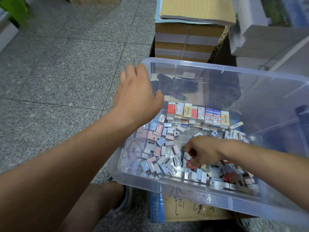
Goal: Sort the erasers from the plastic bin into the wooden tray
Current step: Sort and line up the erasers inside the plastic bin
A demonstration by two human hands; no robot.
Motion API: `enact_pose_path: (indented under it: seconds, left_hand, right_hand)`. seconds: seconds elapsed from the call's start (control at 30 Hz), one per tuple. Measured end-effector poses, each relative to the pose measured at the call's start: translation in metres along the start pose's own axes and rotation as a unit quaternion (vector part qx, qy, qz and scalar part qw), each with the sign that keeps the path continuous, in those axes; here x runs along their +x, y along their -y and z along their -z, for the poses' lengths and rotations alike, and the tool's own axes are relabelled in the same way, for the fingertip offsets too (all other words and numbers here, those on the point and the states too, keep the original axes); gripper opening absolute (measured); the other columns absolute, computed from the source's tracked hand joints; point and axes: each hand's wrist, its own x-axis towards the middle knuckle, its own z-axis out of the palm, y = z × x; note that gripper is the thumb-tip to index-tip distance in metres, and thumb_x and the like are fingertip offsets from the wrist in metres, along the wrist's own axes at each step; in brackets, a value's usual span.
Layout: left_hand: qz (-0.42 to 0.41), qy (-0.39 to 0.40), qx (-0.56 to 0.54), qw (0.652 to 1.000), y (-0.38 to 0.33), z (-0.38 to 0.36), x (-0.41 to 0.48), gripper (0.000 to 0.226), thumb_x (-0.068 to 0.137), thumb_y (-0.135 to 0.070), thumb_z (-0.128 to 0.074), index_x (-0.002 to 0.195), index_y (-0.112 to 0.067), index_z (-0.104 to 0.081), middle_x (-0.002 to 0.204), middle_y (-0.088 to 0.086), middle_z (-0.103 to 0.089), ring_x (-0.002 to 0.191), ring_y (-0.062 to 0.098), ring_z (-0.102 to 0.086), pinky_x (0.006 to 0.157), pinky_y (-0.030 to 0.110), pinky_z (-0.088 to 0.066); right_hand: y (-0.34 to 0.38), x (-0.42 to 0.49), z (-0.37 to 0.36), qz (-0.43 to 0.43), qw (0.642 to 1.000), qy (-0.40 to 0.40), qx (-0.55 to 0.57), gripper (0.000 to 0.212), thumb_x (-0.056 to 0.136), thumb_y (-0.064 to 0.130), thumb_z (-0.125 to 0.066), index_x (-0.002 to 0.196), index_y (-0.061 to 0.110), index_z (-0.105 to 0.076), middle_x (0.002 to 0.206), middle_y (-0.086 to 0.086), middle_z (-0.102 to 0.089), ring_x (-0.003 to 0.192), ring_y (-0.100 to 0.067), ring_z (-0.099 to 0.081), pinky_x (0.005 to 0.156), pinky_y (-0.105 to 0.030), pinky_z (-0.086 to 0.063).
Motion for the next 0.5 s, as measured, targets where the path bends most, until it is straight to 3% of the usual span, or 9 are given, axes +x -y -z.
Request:
enact_pose_path:
  seconds: [0.07,0.13,0.2,0.33,0.4,0.47,0.5]
  left_hand:
    - [-0.002,0.0,0.006,1.0,0.0,0.0,0.001,0.053,0.094,-0.034,-0.058,0.136,-0.008,-0.039,0.135,0.012,-0.038,0.128,0.028,-0.034,0.101,0.04,-0.036]
    - [0.004,0.004,0.008,1.0,-0.001,0.001,0.001,0.053,0.094,-0.035,-0.058,0.135,-0.008,-0.039,0.135,0.013,-0.039,0.128,0.029,-0.034,0.101,0.041,-0.036]
    - [0.004,0.013,0.033,0.999,-0.001,0.002,-0.003,0.052,0.093,-0.034,-0.057,0.135,-0.007,-0.04,0.136,0.015,-0.039,0.129,0.031,-0.034,0.103,0.042,-0.035]
    - [-0.128,-0.004,0.171,0.977,-0.012,0.006,-0.021,0.055,0.091,-0.03,-0.06,0.14,-0.009,-0.046,0.152,0.02,-0.032,0.141,0.038,-0.028,0.114,0.047,-0.026]
    - [-0.173,0.062,0.115,0.976,-0.022,0.002,-0.036,0.05,0.094,-0.035,-0.059,0.139,-0.016,-0.05,0.145,0.012,-0.046,0.133,0.031,-0.042,0.108,0.043,-0.036]
    - [-0.094,0.201,-0.035,0.974,-0.032,-0.006,-0.053,0.037,0.095,-0.039,-0.06,0.128,-0.02,-0.059,0.119,0.002,-0.067,0.103,0.02,-0.063,0.085,0.034,-0.05]
    - [-0.021,0.272,-0.14,0.952,-0.037,-0.01,-0.061,0.027,0.096,-0.037,-0.062,0.116,-0.019,-0.064,0.103,0.001,-0.071,0.085,0.018,-0.067,0.074,0.032,-0.053]
  right_hand:
    - [0.0,-0.006,0.007,0.002,0.999,-0.033,0.03,0.017,0.087,0.034,-0.073,0.078,0.023,-0.063,0.096,0.005,-0.073,0.082,-0.015,-0.065,0.074,-0.033,-0.055]
    - [0.005,-0.017,0.018,0.003,0.994,-0.077,0.073,0.019,0.088,0.03,-0.074,0.074,0.025,-0.063,0.073,0.01,-0.063,0.065,-0.007,-0.057,0.06,-0.024,-0.044]
    - [0.01,-0.03,0.03,0.003,0.984,-0.131,0.122,0.019,0.088,0.03,-0.076,0.074,0.023,-0.065,0.062,0.01,-0.054,0.055,-0.006,-0.047,0.057,-0.025,-0.039]
    - [0.023,-0.064,0.039,0.017,0.946,-0.219,0.238,0.022,0.088,0.037,-0.077,0.076,0.02,-0.069,0.065,-0.002,-0.06,0.059,-0.013,-0.05,0.06,-0.038,-0.045]
    - [0.034,-0.086,0.037,0.031,0.909,-0.243,0.337,0.023,0.088,0.036,-0.078,0.077,0.017,-0.071,0.065,-0.003,-0.064,0.062,-0.016,-0.055,0.059,-0.039,-0.046]
    - [0.043,-0.105,0.034,0.061,0.86,-0.245,0.444,0.016,0.088,0.03,-0.077,0.073,0.023,-0.075,0.069,-0.002,-0.068,0.064,-0.015,-0.059,0.062,-0.035,-0.047]
    - [0.044,-0.11,0.031,0.07,0.84,-0.24,0.481,0.012,0.085,0.03,-0.078,0.075,0.024,-0.077,0.072,-0.004,-0.069,0.067,-0.015,-0.061,0.064,-0.033,-0.048]
